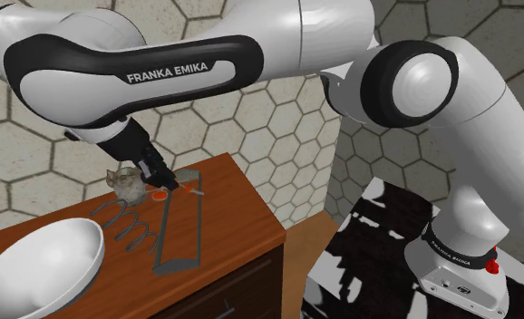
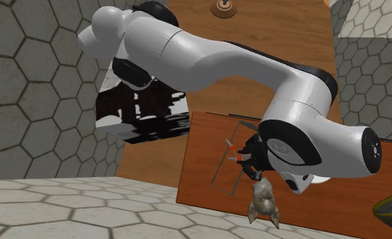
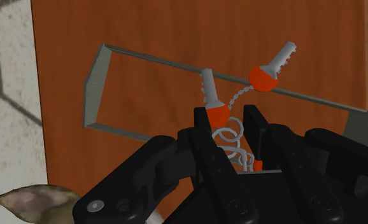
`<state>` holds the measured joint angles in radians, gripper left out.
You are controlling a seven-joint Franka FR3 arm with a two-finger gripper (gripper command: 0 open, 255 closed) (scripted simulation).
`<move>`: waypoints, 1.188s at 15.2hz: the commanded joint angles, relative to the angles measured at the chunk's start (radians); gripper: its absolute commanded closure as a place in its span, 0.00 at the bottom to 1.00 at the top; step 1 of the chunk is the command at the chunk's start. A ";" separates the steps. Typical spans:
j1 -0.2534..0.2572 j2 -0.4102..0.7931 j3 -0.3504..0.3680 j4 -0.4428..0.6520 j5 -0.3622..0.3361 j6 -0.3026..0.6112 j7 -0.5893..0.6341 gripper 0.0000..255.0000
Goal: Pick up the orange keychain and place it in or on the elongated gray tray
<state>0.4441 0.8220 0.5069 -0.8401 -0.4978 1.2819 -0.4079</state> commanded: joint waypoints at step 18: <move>-0.051 -0.014 0.008 -0.187 0.005 0.156 0.043 1.00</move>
<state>0.3930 0.8075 0.5152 -1.0275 -0.4932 1.4377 -0.3645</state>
